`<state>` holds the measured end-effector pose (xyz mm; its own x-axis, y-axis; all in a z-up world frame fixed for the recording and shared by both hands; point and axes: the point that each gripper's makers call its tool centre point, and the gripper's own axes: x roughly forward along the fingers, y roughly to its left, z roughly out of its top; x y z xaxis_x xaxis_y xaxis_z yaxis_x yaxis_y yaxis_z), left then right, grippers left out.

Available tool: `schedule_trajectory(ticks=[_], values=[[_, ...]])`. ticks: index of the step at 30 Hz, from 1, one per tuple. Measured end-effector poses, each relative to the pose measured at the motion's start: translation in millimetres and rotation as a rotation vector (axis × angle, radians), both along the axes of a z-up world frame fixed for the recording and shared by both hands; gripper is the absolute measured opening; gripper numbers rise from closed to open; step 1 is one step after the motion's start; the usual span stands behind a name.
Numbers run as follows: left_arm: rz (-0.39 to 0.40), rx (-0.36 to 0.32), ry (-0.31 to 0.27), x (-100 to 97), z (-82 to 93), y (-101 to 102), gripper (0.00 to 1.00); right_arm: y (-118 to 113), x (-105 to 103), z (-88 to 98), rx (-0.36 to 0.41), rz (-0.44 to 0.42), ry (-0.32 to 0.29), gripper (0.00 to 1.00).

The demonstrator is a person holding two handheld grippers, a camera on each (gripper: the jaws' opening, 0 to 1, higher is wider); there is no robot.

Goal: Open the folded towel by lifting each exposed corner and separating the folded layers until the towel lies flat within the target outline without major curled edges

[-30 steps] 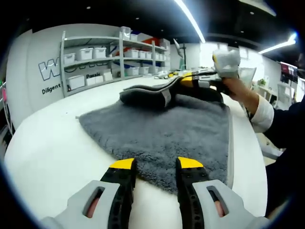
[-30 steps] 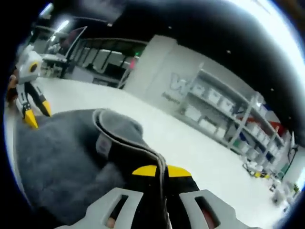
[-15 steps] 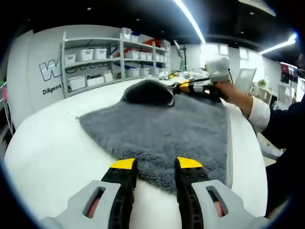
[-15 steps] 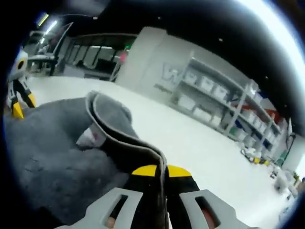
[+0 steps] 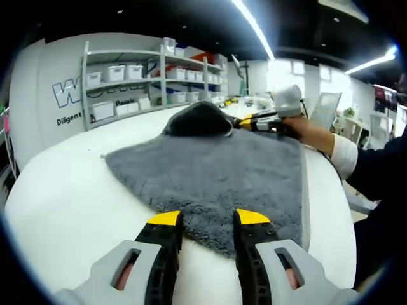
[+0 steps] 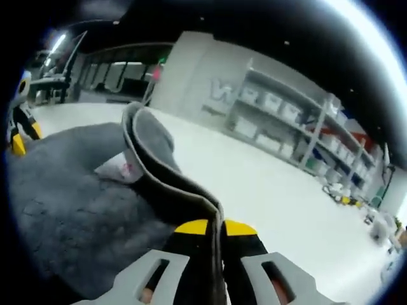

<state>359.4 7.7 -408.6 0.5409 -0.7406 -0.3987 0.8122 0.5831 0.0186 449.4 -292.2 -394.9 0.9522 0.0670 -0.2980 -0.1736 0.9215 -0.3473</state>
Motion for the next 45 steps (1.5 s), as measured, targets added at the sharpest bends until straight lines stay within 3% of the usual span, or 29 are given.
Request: schedule_trajectory(ticks=[12,15,22,26,33,35,37,42,45], values=[[0.005,0.000,-0.006,-0.9,0.0,-1,0.31,-7,-8,-7.5,0.038,-0.035,0.038,0.04],[0.008,-0.001,-0.007,-1.5,0.0,-1,0.31,-12,-9,-9.4,0.079,-0.053,0.048,0.04],[-0.023,-0.020,0.013,-8.1,0.2,-7,0.30,-13,-17,-6.1,0.057,-0.058,0.074,0.07],[-0.033,-0.024,0.017,-10.0,0.2,-8,0.30,-1,-28,9.1,0.007,-0.008,0.061,0.06],[-0.049,-0.048,0.034,-13.5,0.3,-12,0.31,44,-37,32.1,-0.092,0.172,0.015,0.31],[-0.049,-0.051,0.036,-13.7,0.3,-11,0.31,40,-34,33.7,-0.140,0.202,0.020,0.36],[-0.049,-0.053,0.037,-14.2,0.3,-12,0.31,43,-30,31.2,-0.192,0.228,0.024,0.35],[-0.048,-0.057,0.038,-15.2,0.3,-12,0.31,44,-18,20.2,-0.237,0.275,0.063,0.33],[-0.048,-0.060,0.040,-16.2,0.1,-12,0.30,48,-12,20.5,-0.224,0.316,0.064,0.32]])
